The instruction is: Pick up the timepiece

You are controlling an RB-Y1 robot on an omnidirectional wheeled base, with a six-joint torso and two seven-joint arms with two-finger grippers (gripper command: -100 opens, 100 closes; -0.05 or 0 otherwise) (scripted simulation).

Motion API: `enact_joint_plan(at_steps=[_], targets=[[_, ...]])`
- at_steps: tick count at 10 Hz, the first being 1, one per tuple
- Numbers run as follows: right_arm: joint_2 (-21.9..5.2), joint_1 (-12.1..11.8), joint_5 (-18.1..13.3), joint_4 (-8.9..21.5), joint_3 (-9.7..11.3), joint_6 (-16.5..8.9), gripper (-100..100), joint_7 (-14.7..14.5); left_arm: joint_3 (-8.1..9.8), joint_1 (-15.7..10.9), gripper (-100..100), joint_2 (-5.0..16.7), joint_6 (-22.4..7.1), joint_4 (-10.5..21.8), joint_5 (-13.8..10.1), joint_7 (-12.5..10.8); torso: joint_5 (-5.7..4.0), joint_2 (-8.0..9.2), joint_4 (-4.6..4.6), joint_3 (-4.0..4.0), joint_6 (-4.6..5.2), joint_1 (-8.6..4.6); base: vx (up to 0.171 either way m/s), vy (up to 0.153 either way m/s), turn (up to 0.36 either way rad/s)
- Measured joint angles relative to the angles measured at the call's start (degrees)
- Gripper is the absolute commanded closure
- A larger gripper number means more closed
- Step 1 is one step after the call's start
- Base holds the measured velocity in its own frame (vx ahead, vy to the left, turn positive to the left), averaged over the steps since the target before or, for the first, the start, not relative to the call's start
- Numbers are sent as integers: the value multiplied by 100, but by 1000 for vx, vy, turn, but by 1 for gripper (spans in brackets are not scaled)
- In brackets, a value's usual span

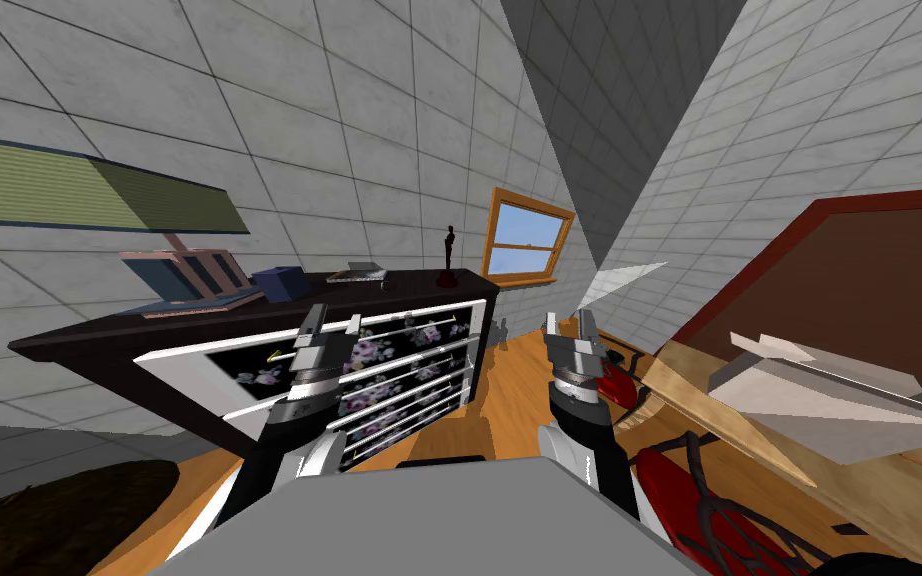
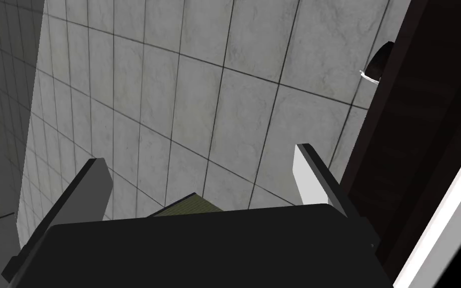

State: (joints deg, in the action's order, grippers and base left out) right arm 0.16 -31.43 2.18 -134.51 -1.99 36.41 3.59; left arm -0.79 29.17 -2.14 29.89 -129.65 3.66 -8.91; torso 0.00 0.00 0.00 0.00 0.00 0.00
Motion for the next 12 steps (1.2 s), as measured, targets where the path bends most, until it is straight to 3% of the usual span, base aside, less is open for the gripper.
enact_joint_plan(at_steps=[4, 7, 12], targets=[[0, 1, 0, 0, 0, 0, 0, 0, 193, -370, -100, 613, -205, 159, 57, -131, -1, 15, 4, 9, 0, -6, -45, -21, 94], [0, 1, 0, 0, 0, 0, 0, 0, 520, -892, -100, 1144, -496, 409, 111, -351, -2, 30, 7, 17, -1, -9, -76, -28, 142], [0, 1, 0, 0, 0, 0, 0, 0, 864, -1604, -100, 1544, -856, 740, 223, -607, -2, 17, 4, 10, 1, -7, -52, -17, 116]])
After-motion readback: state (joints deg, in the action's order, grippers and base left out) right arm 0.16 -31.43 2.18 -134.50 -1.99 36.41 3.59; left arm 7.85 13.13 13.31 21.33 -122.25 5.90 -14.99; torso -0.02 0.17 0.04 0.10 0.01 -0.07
